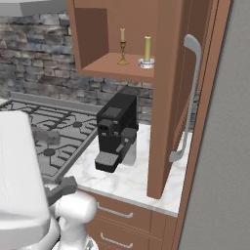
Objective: Pick the candle and candle from the dining table and place them in the open cabinet. Close the cabinet after placing the objects.
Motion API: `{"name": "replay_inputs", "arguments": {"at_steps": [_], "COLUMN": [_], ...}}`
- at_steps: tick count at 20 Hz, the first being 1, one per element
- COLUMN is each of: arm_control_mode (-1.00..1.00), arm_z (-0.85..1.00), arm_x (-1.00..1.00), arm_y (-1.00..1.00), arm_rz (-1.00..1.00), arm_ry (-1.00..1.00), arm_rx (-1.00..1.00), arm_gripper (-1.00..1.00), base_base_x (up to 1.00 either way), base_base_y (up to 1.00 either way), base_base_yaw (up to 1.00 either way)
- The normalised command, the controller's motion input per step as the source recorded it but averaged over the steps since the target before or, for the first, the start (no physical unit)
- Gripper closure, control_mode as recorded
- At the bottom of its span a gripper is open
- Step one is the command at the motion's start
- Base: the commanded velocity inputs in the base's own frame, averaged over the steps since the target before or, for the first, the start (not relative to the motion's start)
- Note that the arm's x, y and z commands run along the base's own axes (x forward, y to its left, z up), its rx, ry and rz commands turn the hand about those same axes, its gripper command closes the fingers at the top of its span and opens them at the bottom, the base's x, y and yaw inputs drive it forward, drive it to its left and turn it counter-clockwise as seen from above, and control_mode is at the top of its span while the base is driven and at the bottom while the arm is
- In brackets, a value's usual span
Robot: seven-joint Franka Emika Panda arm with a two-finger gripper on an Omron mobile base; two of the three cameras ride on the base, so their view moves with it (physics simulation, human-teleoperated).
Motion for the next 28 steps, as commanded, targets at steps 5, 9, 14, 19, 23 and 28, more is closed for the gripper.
{"name": "replay_inputs", "arguments": {"at_steps": [5,9,14,19,23,28], "arm_control_mode": [-1.00,-1.00,-1.00,-1.00,-1.00,-1.00], "arm_z": [0.02,0.04,0.07,0.07,0.01,-0.10], "arm_x": [-0.13,-0.08,-0.03,0.00,0.02,0.07], "arm_y": [-0.22,-0.17,-0.11,-0.05,-0.12,-0.12], "arm_rz": [0.23,0.23,0.13,0.01,0.00,0.00], "arm_ry": [0.00,-0.02,-0.09,-0.12,-0.10,-0.23], "arm_rx": [0.04,0.17,0.19,0.24,0.28,0.29], "arm_gripper": [-1.00,-1.00,-1.00,-1.00,-1.00,-1.00], "base_base_x": [0.00,0.00,0.00,0.00,0.00,0.00], "base_base_y": [0.00,0.00,0.00,0.00,0.00,0.00], "base_base_yaw": [0.00,0.00,0.00,0.00,0.00,0.00]}}
